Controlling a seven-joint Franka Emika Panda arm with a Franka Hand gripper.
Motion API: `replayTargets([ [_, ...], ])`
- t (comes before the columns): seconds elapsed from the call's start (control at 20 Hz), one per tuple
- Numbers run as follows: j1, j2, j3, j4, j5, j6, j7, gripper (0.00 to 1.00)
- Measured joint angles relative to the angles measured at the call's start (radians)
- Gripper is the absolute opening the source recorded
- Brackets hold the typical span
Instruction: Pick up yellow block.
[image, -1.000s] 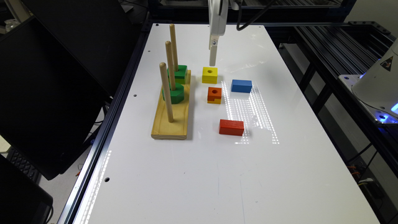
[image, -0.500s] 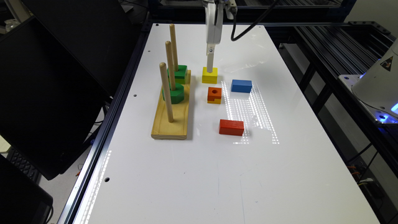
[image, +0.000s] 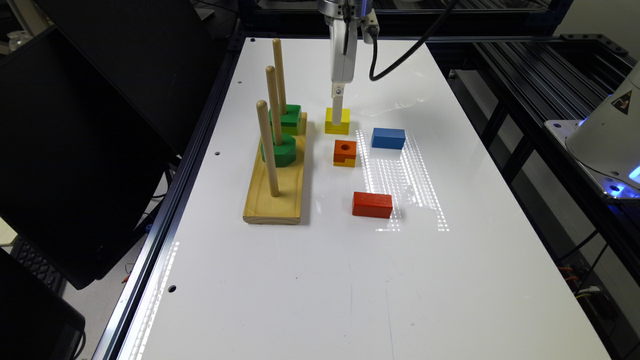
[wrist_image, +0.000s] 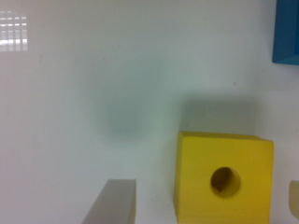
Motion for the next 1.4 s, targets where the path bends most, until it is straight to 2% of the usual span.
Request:
replayTargets([
  [0.5, 0.002, 0.000, 0.020, -0.002, 0.0006, 0.000, 0.009, 1.00],
  [1.05, -0.002, 0.003, 0.020, -0.005, 0.0006, 0.000, 0.009, 1.00],
  [1.25, -0.002, 0.034, 0.020, -0.005, 0.0006, 0.024, 0.009, 1.00],
  [1.4, -0.002, 0.038, 0.020, -0.004, 0.0006, 0.028, 0.009, 1.00],
])
